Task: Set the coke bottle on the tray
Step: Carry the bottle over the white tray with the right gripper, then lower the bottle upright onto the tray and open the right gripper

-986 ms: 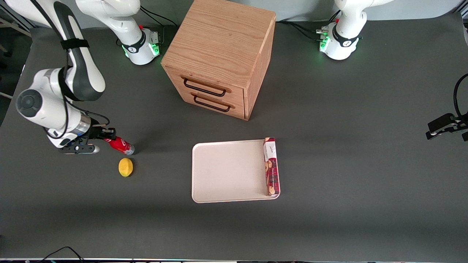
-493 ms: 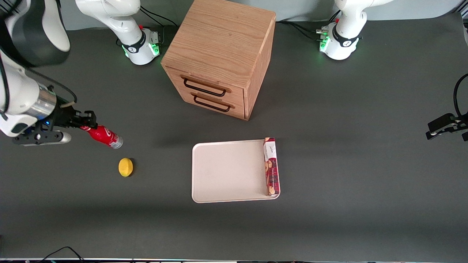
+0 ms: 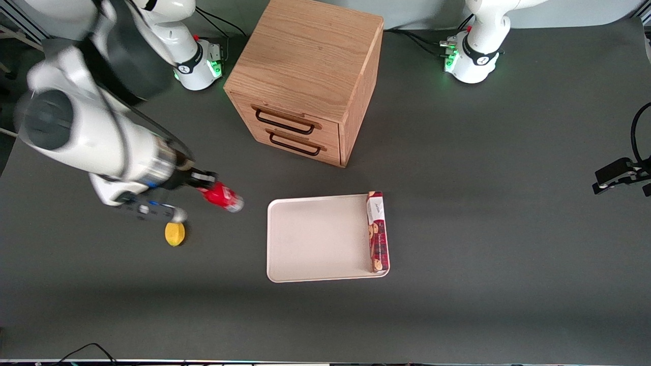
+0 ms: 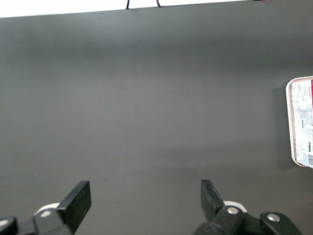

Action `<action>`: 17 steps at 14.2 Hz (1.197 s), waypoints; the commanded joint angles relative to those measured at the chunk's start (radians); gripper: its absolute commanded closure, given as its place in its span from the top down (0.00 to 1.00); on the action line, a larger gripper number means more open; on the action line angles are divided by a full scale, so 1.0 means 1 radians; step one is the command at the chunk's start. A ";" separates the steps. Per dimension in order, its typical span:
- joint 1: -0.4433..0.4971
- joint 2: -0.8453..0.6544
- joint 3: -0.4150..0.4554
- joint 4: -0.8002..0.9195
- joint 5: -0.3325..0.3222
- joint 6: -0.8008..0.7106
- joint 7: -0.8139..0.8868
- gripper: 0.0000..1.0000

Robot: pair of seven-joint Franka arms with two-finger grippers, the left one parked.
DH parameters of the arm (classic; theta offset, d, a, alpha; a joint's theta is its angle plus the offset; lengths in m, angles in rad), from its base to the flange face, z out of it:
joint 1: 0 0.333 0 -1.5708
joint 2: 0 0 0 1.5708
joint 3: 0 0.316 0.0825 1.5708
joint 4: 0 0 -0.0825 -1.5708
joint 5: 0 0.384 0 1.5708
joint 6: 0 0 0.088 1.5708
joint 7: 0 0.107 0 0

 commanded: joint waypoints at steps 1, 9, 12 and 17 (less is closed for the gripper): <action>0.025 0.154 0.096 0.083 -0.111 0.074 0.202 0.00; 0.050 0.272 0.121 -0.113 -0.298 0.424 0.395 0.01; 0.050 0.280 0.127 -0.103 -0.312 0.417 0.392 1.00; 0.008 0.170 0.224 0.017 -0.314 0.138 0.295 1.00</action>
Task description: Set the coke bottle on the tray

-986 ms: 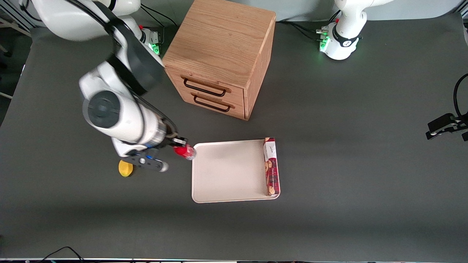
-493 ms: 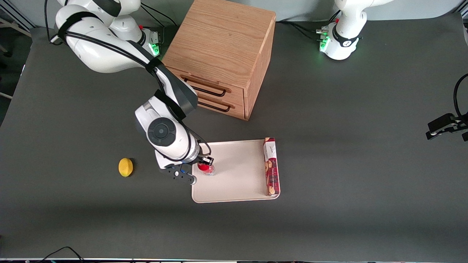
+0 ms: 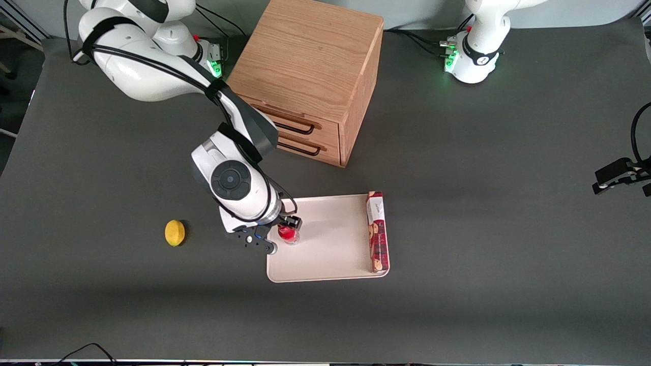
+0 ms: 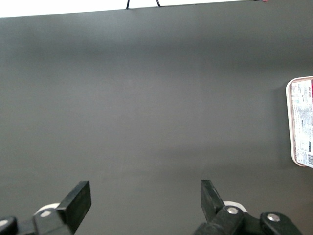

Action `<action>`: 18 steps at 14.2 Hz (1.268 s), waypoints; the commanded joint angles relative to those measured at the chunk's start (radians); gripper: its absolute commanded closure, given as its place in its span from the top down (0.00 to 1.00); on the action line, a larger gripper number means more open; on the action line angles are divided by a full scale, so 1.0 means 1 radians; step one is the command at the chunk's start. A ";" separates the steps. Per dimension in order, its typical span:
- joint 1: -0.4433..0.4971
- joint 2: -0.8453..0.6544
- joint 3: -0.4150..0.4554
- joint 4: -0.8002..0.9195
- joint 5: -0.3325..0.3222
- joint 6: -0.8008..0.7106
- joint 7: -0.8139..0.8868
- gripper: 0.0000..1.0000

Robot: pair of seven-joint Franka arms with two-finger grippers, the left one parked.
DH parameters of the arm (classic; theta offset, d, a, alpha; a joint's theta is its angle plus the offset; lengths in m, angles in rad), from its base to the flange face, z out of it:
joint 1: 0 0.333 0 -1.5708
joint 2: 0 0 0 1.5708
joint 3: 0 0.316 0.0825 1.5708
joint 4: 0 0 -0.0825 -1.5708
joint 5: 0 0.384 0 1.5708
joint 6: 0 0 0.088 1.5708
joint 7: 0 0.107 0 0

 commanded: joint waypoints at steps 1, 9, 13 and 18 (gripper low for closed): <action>-0.053 -0.165 0.044 0.031 -0.012 -0.173 -0.129 1.00; -0.182 -0.636 -0.311 -0.088 0.302 -0.580 -0.857 1.00; -0.176 -0.844 -0.492 -0.469 0.360 -0.356 -0.985 1.00; -0.171 -0.952 -0.538 -0.754 0.390 -0.102 -0.990 1.00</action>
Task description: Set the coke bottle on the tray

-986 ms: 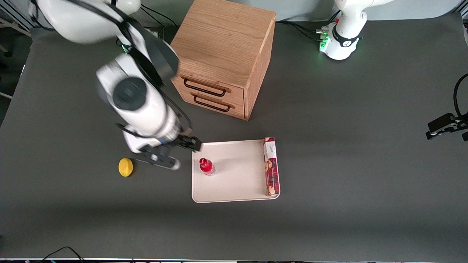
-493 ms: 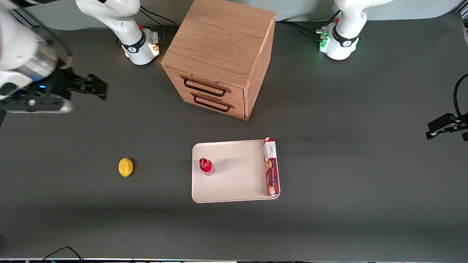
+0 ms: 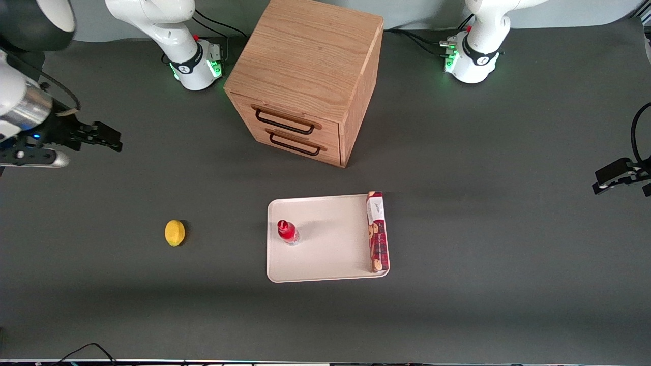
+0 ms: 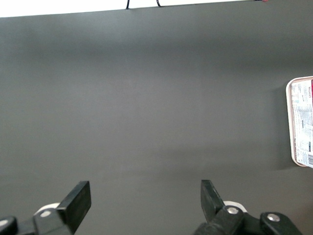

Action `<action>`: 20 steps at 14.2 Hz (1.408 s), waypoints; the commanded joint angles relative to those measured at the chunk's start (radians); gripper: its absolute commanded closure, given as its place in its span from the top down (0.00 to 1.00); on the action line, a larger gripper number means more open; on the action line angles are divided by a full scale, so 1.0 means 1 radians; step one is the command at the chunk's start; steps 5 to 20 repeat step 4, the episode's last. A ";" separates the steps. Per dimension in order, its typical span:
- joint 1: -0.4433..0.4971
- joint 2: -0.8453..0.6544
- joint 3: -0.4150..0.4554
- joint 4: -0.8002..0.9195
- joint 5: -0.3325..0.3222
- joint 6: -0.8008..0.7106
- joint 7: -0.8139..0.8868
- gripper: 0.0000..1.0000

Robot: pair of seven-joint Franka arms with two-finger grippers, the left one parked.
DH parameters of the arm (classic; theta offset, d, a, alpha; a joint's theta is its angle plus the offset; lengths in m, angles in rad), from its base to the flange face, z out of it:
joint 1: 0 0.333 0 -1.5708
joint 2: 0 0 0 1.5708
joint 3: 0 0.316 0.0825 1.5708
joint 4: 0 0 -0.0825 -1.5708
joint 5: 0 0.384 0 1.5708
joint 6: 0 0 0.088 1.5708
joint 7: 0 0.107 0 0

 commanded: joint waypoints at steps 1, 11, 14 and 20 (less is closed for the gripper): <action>0.014 -0.063 -0.039 -0.077 0.056 0.051 -0.030 1.00; 0.014 -0.026 -0.062 -0.023 0.070 0.047 -0.032 1.00; 0.014 -0.026 -0.062 -0.023 0.070 0.047 -0.032 1.00; 0.014 -0.026 -0.062 -0.023 0.070 0.047 -0.032 1.00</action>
